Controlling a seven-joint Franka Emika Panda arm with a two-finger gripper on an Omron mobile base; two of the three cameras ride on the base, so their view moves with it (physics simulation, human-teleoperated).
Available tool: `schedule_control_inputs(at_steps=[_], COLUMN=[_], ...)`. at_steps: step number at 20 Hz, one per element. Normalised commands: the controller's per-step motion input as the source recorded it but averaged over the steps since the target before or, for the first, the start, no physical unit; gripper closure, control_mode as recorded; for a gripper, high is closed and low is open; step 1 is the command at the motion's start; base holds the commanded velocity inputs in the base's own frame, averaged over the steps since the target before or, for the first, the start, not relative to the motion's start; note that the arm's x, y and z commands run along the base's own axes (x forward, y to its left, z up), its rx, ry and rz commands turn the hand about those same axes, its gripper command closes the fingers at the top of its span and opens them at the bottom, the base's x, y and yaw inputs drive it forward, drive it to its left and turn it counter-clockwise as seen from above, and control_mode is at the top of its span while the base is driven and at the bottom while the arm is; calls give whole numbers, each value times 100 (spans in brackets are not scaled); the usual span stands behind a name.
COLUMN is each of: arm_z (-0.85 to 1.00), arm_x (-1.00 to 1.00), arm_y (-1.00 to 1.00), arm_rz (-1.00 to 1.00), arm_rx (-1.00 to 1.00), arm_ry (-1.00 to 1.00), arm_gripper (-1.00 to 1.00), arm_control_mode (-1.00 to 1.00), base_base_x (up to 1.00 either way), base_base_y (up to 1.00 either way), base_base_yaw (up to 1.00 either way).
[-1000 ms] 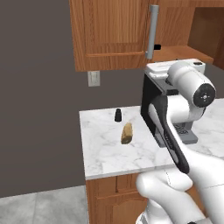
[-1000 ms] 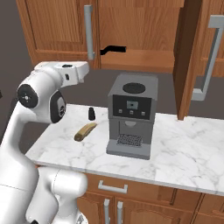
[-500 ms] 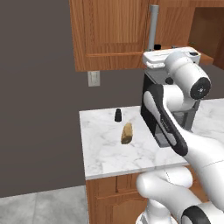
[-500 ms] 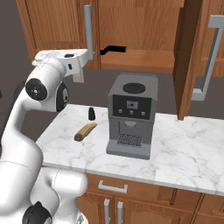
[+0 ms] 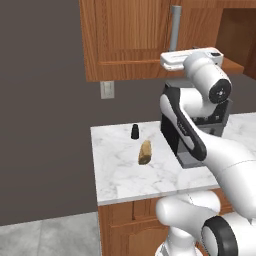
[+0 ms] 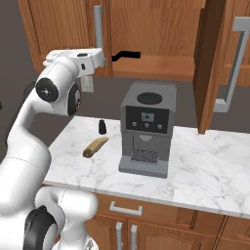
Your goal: Pick the pan from the cabinet and place it on the stove. Then turn on the stove burner for the pan.
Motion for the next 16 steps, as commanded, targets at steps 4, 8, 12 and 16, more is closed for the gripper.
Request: schedule_control_inputs(at_steps=[4, 8, 12, 16], arm_z=[0, 0, 0, 0], arm_x=[29, 27, 23, 19], arm_y=[0, 0, -9, -13], arm_rz=[-5, -1, 0, 0], arm_rx=[0, 0, 1, 0], arm_ry=[0, 0, 0, 0], arm_gripper=[-100, -100, -100, -100], arm_control_mode=[-100, -100, -100, -100], base_base_x=[0, 0, 0, 0], base_base_y=[0, 0, 0, 0], base_base_yaw=[0, 0, 0, 0])
